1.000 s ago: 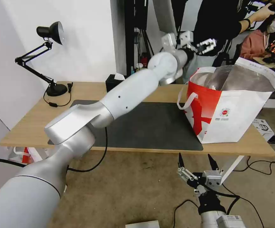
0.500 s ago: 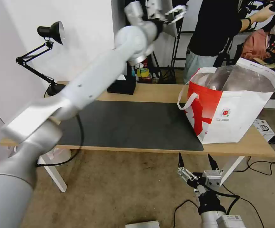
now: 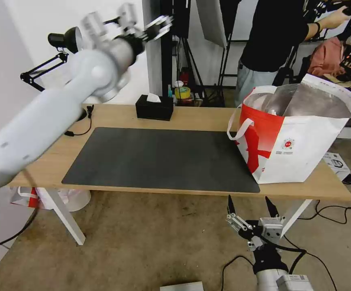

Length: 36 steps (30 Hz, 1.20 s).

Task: Pick up the trash from the table and place it into the takeout bag.

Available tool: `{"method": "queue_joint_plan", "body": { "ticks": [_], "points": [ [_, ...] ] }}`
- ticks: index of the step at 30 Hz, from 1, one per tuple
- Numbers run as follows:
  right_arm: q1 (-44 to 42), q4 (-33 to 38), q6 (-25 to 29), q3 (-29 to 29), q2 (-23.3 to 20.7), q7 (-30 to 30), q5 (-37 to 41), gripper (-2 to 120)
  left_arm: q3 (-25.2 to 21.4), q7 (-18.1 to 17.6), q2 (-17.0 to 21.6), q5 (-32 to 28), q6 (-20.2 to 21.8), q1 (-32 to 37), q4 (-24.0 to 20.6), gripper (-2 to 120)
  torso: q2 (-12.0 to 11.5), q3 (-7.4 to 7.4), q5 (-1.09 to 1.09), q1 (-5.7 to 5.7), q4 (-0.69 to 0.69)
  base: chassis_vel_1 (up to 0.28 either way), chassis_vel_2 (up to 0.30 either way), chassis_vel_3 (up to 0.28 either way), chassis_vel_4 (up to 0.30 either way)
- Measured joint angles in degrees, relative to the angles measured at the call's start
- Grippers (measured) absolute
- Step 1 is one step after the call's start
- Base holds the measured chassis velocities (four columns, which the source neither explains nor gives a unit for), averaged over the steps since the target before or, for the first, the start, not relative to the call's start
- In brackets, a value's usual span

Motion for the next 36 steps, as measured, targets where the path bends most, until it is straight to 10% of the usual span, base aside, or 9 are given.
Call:
{"method": "queue_joint_plan", "body": {
  "ticks": [3, 10, 36],
  "points": [
    [0.0, 0.0, 0.0, 0.0, 0.0, 0.0, 0.0, 100, -6.5, -1.5, 7.0, 2.7, -0.4, 6.8, -7.9, 100, 0.0, -0.01, 0.00, -0.01, 0.03, 0.000, 0.000, 0.000, 0.000],
    [0.0, 0.0, 0.0, 0.0, 0.0, 0.0, 0.0, 100, -16.6, -3.5, 9.6, 9.9, -1.4, 20.9, -14.1, 100, 0.0, -0.01, 0.01, -0.01, 0.01, 0.000, 0.000, 0.000, 0.000],
    [0.0, 0.0, 0.0, 0.0, 0.0, 0.0, 0.0, 100, -25.1, -6.8, -5.1, 46.9, -3.2, 57.8, -26.9, 100, 0.0, 0.00, 0.02, 0.00, 0.00, 0.000, 0.000, 0.000, 0.000]
  ]
}}
